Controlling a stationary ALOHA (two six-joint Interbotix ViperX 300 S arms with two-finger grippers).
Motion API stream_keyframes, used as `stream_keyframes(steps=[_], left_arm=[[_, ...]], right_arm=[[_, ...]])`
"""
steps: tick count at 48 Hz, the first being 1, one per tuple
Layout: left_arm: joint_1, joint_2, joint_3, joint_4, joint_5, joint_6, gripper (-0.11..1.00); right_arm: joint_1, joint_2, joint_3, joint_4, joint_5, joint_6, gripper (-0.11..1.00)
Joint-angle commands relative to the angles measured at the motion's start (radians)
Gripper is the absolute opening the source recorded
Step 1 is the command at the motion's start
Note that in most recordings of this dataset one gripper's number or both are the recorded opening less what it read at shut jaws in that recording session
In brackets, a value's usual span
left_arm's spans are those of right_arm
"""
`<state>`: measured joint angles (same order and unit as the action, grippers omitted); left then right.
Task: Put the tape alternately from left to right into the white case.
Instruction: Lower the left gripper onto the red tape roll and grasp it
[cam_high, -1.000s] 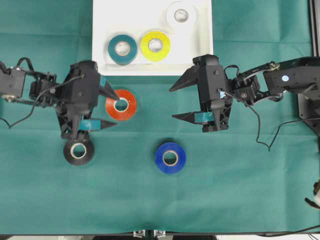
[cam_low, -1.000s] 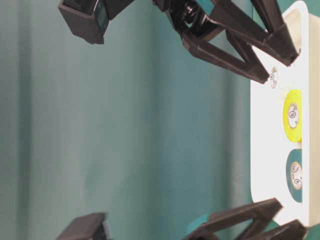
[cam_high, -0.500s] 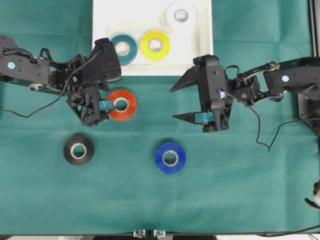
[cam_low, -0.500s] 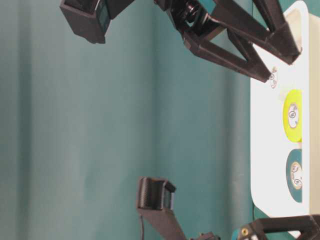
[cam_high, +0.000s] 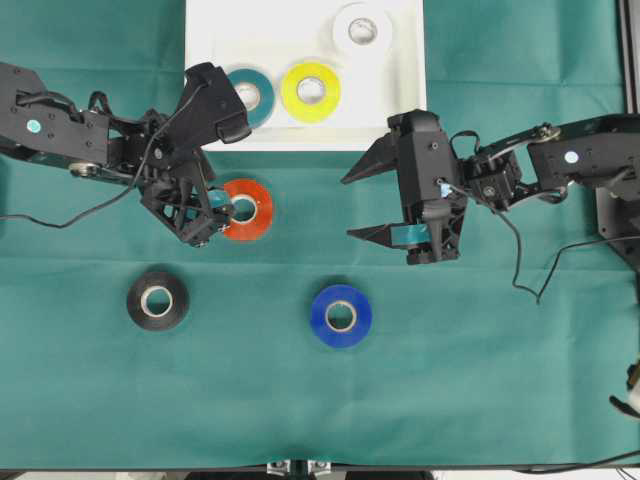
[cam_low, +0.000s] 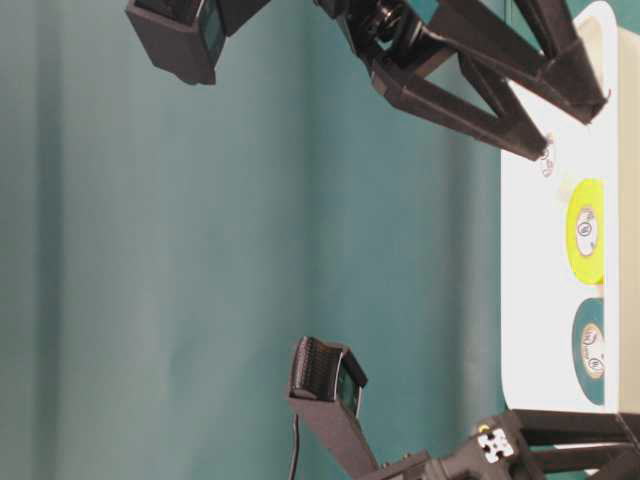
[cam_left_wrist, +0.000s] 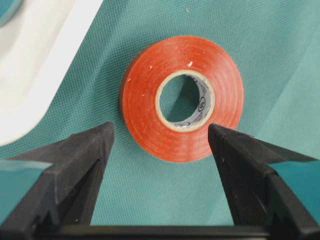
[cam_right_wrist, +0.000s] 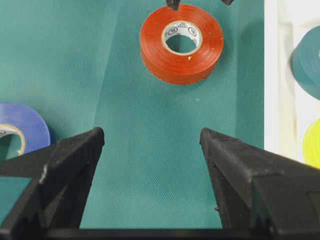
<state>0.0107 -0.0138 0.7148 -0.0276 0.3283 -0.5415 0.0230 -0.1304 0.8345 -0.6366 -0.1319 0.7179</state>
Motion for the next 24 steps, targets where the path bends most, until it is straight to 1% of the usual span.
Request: stream_keyframes(steps=[1,9,24], left_arm=[[0.008,-0.012,-0.02,-0.002,-0.002,-0.014,0.92],[0.018,0.003,-0.023,-0.002,0.0,-0.057,0.92],[0.023,0.071,-0.064,-0.002,0.037,-0.06,0.92]], right_arm=[[0.003,-0.02,-0.009,-0.002,-0.008,-0.002,0.82],[0.006,-0.02,-0.009,-0.002,-0.009,-0.002,0.82],[0.005,-0.02,-0.008,-0.003,-0.008,-0.002,0.82]])
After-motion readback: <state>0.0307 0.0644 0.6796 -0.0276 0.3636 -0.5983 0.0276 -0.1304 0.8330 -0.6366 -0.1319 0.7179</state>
